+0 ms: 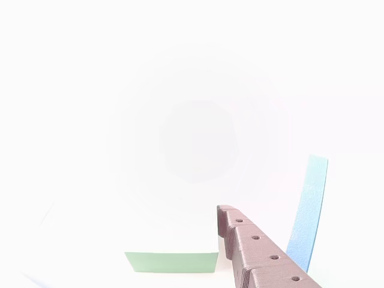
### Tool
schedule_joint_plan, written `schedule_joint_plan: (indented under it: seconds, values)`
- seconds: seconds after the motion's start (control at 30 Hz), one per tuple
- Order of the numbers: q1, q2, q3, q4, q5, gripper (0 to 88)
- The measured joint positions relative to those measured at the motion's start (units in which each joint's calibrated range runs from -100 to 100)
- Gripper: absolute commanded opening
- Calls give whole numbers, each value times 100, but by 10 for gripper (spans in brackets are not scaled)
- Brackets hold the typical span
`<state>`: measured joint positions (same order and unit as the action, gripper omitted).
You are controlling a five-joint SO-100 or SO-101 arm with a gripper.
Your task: Tower of hanoi
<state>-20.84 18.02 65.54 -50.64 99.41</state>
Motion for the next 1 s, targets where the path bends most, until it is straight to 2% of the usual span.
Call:
schedule_joint_plan:
  seconds: [0.73, 1.0]
  values:
    - [0, 0, 0, 0, 0, 363]
    - [0, 0, 0, 0, 0, 253]
